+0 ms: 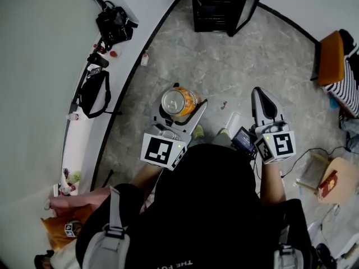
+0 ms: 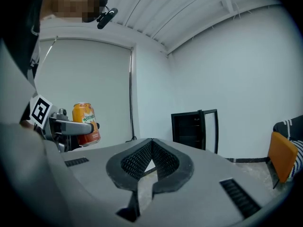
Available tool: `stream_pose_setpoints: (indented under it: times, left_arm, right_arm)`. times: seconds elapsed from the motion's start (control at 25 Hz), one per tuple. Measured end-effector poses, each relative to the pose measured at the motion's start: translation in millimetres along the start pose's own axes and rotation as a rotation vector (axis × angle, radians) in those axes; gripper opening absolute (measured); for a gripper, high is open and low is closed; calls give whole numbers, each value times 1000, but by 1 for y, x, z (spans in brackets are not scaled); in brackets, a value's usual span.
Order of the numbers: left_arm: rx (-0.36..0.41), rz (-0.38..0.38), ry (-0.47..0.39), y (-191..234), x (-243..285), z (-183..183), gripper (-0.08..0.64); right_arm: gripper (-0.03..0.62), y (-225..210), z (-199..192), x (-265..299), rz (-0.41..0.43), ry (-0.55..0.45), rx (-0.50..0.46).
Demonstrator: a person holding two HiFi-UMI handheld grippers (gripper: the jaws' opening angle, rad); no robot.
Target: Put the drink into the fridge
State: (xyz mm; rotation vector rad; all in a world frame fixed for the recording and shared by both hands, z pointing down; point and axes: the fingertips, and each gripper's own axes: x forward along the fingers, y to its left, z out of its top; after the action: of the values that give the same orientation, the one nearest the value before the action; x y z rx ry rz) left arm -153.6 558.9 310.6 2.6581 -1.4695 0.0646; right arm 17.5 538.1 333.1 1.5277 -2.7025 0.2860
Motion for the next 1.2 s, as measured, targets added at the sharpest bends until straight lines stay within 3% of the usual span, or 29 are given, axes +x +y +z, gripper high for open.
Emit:
stream_pose_setpoints:
  times: [0.56, 1.2]
  left_arm:
    - [-30, -4, -10, 30, 13, -7, 344]
    - [-12, -7, 12, 56, 103, -2, 345]
  right_arm:
    - [14, -8, -3, 25, -25, 37, -63]
    - [14, -72, 1, 92, -23, 35, 11]
